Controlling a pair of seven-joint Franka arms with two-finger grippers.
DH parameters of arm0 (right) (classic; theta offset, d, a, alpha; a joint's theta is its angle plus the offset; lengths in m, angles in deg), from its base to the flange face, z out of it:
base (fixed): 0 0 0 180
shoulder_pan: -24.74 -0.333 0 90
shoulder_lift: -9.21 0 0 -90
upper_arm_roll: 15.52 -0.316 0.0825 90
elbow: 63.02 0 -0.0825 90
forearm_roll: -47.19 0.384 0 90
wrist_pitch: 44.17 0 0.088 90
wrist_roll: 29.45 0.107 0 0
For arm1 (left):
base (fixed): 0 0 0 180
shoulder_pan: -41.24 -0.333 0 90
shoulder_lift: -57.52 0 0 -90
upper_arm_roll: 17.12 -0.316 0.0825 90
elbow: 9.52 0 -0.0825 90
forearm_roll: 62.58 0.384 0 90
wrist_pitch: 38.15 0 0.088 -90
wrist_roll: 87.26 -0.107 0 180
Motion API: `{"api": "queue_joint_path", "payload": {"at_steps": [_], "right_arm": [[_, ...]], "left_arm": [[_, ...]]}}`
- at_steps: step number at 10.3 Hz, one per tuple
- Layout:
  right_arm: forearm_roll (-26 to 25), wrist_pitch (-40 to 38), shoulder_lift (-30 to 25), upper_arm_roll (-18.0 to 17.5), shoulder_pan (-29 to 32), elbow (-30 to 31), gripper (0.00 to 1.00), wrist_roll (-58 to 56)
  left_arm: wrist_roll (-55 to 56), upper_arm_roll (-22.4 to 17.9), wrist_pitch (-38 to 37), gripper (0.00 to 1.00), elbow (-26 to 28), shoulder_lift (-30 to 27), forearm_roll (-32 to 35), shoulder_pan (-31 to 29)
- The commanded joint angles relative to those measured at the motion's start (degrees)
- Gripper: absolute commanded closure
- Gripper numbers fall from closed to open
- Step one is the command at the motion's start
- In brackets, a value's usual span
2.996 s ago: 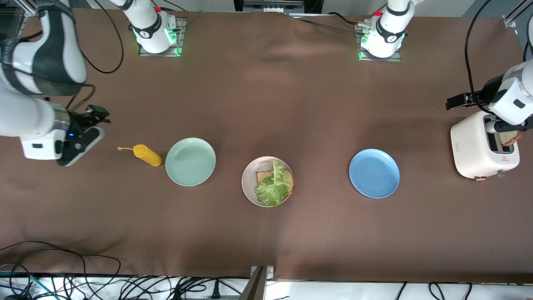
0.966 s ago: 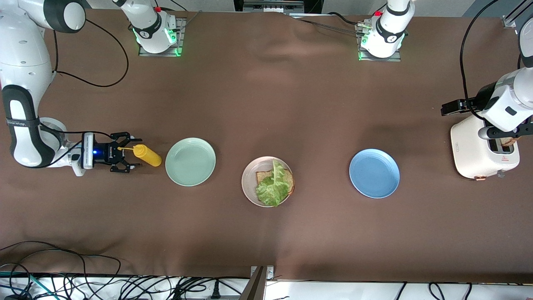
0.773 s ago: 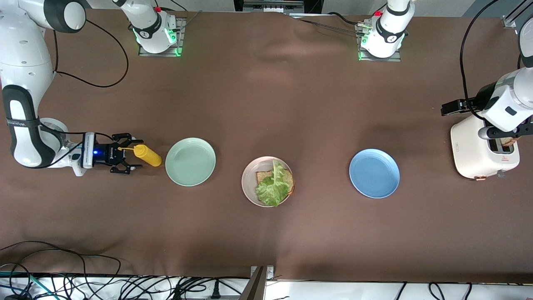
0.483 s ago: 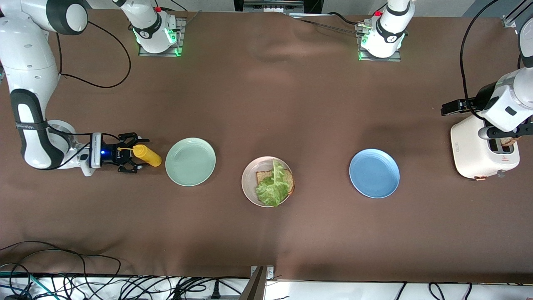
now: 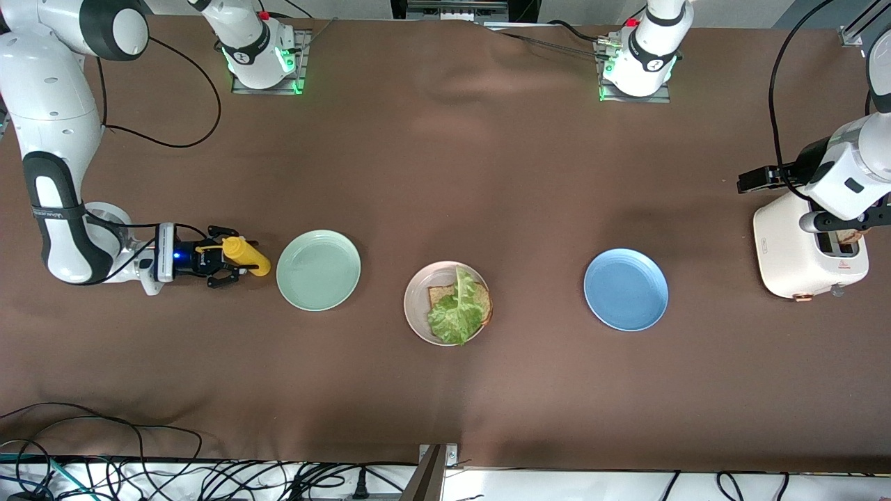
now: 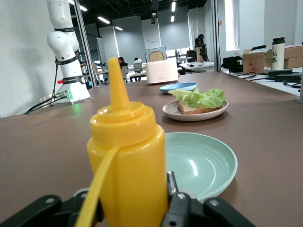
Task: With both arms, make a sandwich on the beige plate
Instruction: 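Grasp the mustard bottle with the right gripper and lift it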
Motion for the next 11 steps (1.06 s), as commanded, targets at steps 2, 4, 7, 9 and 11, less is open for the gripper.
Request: {"api": "queue_joint_path", "payload": {"at_steps": [2,4,7,9,11], "right_arm": [[-2.77,0.99,-4.10,-0.86,-0.91,0.21,0.88,12.03],[-8.13,5.29,-7.97,-1.21,-2.92,0.04,0.88,18.55],[-21.40,11.61,-15.44,-4.71,-4.51,0.04,0.88,36.36],[-27.99,15.83,-18.35,-7.26,-6.27,-0.14,0.87,46.74],[-35.72,19.09,-18.71,-9.20,-9.42,-2.76,0.87,57.64]], "left_arm": [[-0.99,-0.06,-0.14,0.00,-1.42,0.79,-0.16,0.01],[-0.99,-0.06,-0.05,0.00,-1.42,0.79,0.02,0.10],[-0.99,-0.06,-0.05,0.00,-1.33,0.87,0.02,0.01],[-0.99,-0.06,-0.05,0.00,-1.42,0.87,0.02,0.01],[-0.99,-0.06,-0.05,0.00,-1.42,0.87,0.02,0.01]]}}
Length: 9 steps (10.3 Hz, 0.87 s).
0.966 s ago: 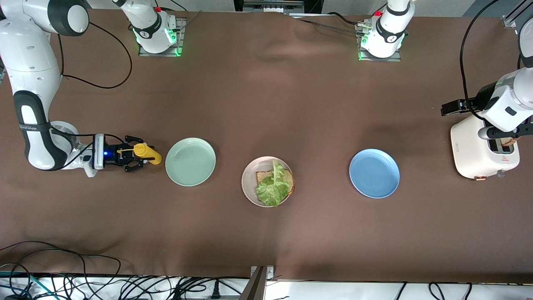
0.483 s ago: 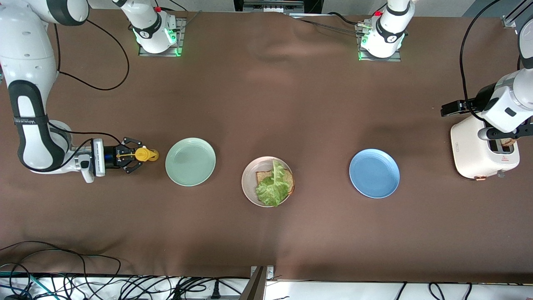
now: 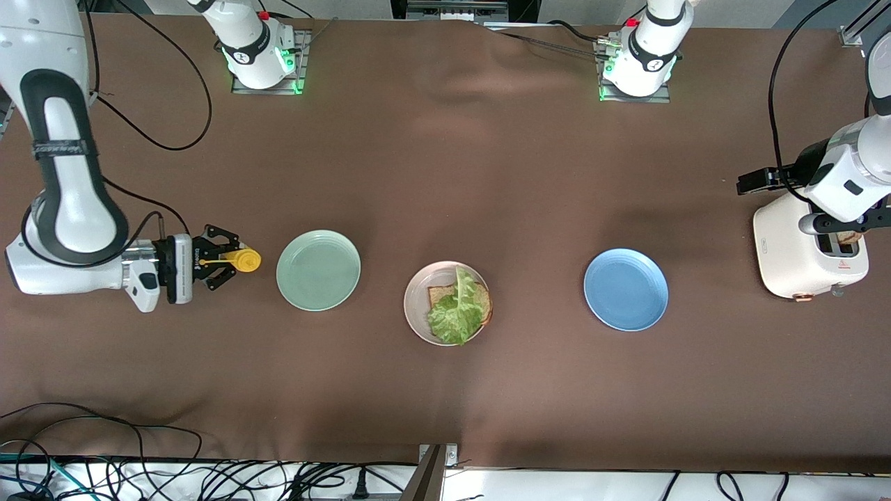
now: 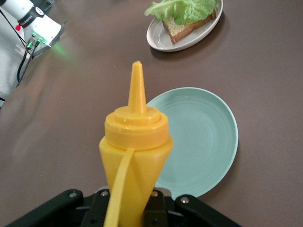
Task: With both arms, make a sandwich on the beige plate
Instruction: 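Carry the mustard bottle with the right gripper over the beige plate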
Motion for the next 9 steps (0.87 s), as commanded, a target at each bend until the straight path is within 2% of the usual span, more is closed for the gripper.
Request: {"api": "queue_joint_path", "payload": {"at_steps": [1,2,4,6,8,9], "right_arm": [[-7.13,3.57,-0.71,-1.50,-4.81,-3.09,0.87,11.37],[-11.68,4.45,-0.45,-1.42,-7.89,-4.33,0.87,15.67],[-17.58,6.47,0.51,-1.33,-14.21,-7.05,0.87,24.64],[-24.09,6.13,2.18,-0.10,-20.54,-12.66,0.87,31.33],[-31.47,5.61,5.17,4.27,-28.97,-18.20,0.87,36.36],[-33.50,5.69,6.13,7.08,-33.36,-19.70,0.87,36.63]], "left_arm": [[-0.99,-0.05,-0.22,0.00,-1.28,0.57,0.02,-0.07],[-0.99,-0.05,-0.22,0.00,-1.28,0.57,0.02,0.02],[-0.99,-0.05,-0.22,0.00,-1.28,0.57,0.02,-0.07],[-0.99,-0.05,-0.13,0.00,-1.19,0.57,0.19,0.11],[-1.08,-0.05,-0.22,0.00,-1.19,0.48,0.45,-0.07],[-0.99,0.03,-0.65,0.00,-1.10,0.22,0.46,-0.07]]}}
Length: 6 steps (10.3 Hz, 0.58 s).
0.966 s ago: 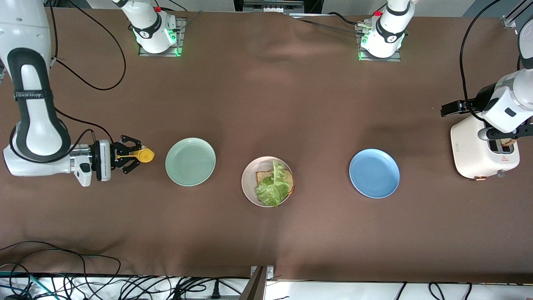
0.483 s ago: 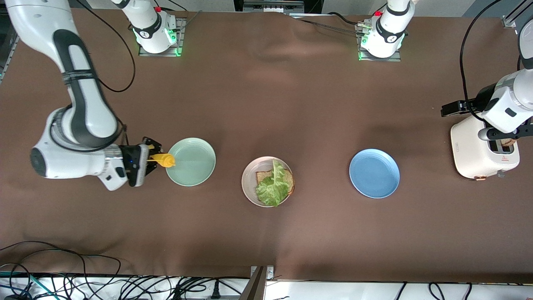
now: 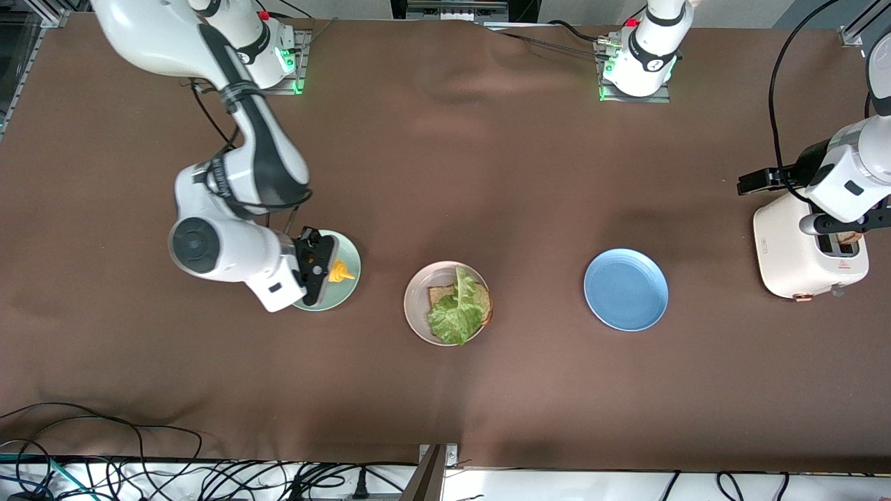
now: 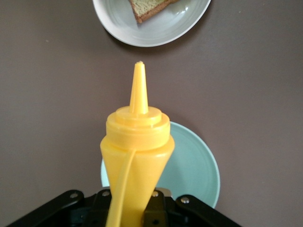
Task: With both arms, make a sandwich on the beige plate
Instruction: 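Carry the mustard bottle with the right gripper over the beige plate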
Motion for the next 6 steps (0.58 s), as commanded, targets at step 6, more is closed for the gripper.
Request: {"api": "queue_joint_path", "payload": {"at_steps": [6], "right_arm": [[-25.40,-0.97,13.88,18.62,-27.42,-16.84,0.86,1.78]], "left_arm": [[-0.99,2.20,-0.60,0.00,-1.55,-0.29,0.97,-0.13]]}}
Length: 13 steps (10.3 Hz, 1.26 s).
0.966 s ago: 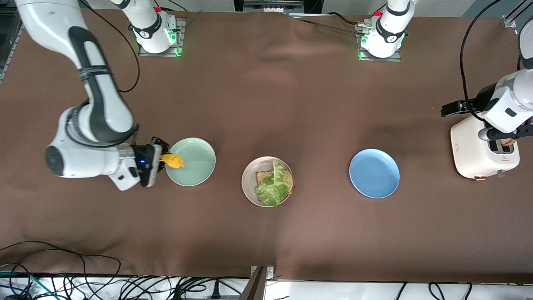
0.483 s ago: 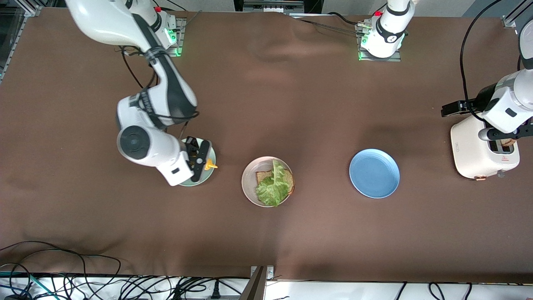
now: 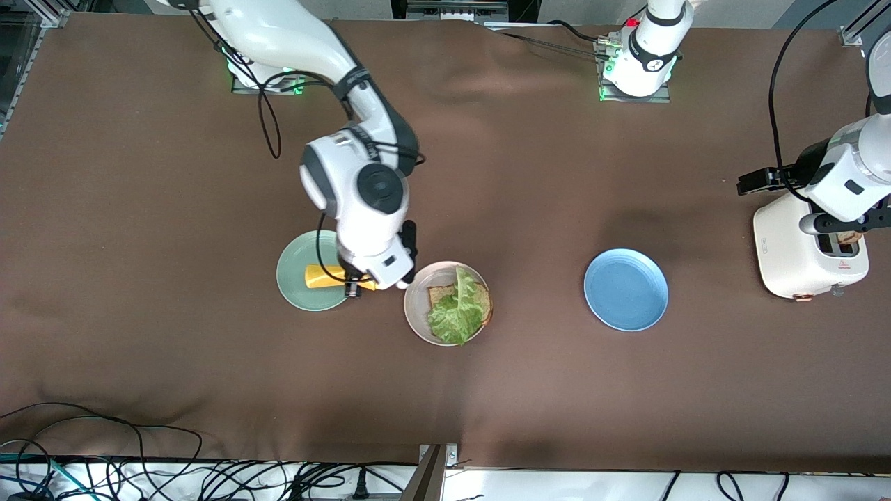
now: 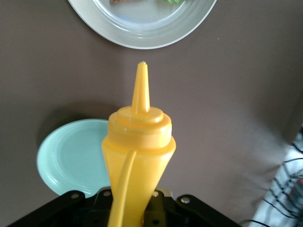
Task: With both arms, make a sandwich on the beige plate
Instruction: 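Carry the mustard bottle with the right gripper over the beige plate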
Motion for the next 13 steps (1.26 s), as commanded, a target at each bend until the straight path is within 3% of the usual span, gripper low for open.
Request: {"api": "queue_joint_path", "payload": {"at_steps": [1,3,4,6,7,8,13], "right_arm": [[-6.17,-0.41,6.54,3.98,-4.66,-7.26,0.80,0.22],[-12.85,-0.40,8.23,3.90,-7.22,-9.03,0.82,1.10],[-12.87,-0.58,8.23,3.82,-7.31,-9.03,0.83,1.72],[-12.00,-0.93,7.79,3.73,-6.79,-9.03,0.96,1.63],[-10.86,-1.28,7.53,3.73,-6.70,-9.03,0.96,1.55],[-8.24,-1.45,6.57,3.64,-6.09,-8.77,0.96,1.63],[23.46,0.21,-4.06,3.64,4.79,4.65,0.96,-2.12]], "left_arm": [[-0.90,0.76,-0.60,0.00,-2.51,-0.23,0.99,0.66],[-0.99,-5.70,-0.60,0.00,-1.22,-1.80,0.73,7.22],[-0.99,-6.70,-0.78,0.00,-0.77,-2.51,0.64,8.04],[-0.99,-6.71,-0.69,0.00,0.90,-3.83,0.29,8.05],[-0.29,-6.19,-1.39,0.00,0.38,-3.66,0.29,8.57],[-0.02,-6.10,-1.31,0.00,0.47,-3.23,0.29,8.66],[-0.28,-6.09,-1.57,0.00,0.73,-3.05,0.29,8.57]]}}
